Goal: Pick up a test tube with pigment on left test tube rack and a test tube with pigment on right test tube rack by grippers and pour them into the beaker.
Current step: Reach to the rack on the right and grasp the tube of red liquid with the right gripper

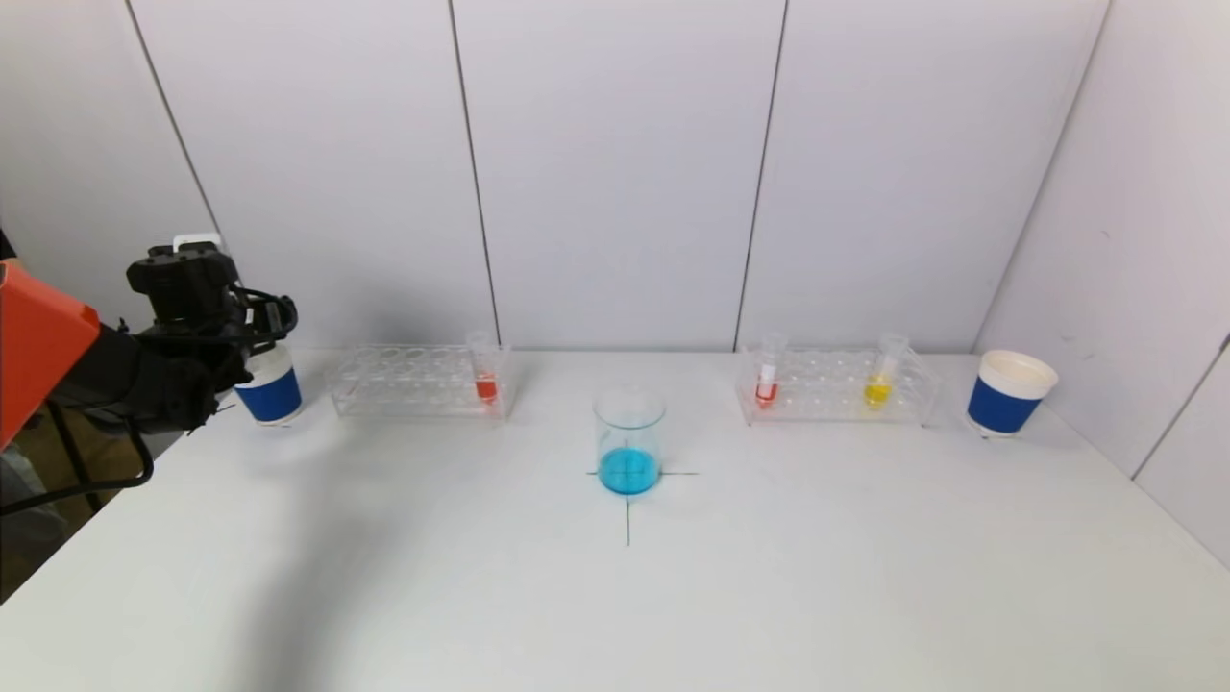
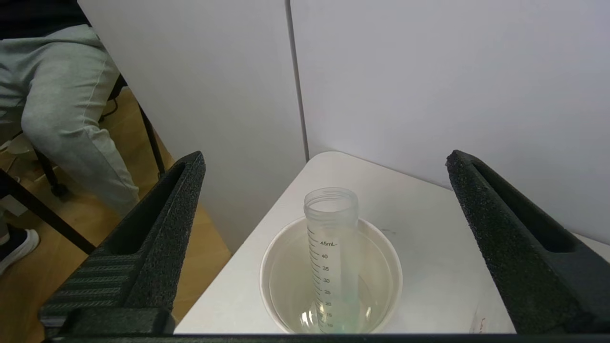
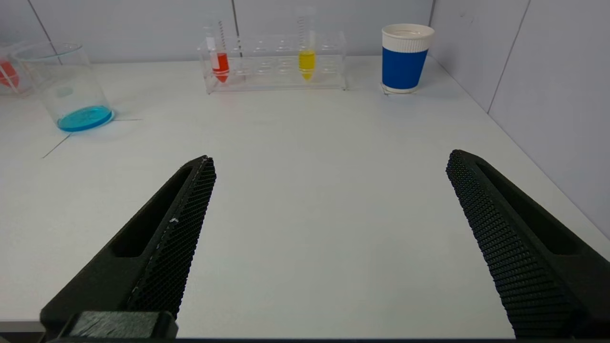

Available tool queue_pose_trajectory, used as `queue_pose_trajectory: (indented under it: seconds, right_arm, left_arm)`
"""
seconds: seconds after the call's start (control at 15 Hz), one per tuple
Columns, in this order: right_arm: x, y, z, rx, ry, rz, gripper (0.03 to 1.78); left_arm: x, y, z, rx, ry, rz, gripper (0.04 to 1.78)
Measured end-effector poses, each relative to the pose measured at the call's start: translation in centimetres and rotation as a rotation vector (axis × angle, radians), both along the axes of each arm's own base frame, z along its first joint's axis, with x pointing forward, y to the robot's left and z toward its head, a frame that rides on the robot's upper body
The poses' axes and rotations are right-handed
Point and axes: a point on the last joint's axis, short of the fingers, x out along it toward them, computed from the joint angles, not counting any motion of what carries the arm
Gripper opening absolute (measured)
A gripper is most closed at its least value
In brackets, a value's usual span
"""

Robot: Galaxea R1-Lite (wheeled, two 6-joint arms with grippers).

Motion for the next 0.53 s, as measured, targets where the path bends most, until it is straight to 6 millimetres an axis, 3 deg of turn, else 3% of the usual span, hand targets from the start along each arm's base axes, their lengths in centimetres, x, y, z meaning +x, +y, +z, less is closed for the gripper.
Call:
queue_pose_trajectory:
  seconds: [0.27, 0.53]
  right_arm:
    - [0.0, 0.0, 0.0, 0.000, 0.000, 0.000, 1.76]
    - [0.0, 0.0, 0.0, 0.000, 0.000, 0.000, 1.76]
  left_arm:
    - [-1.1, -0.9, 1.9, 0.006, -0.021, -0.028, 1.76]
    - [-5.0, -3.5, 5.6, 0.016, -0.063, -0.084, 1.76]
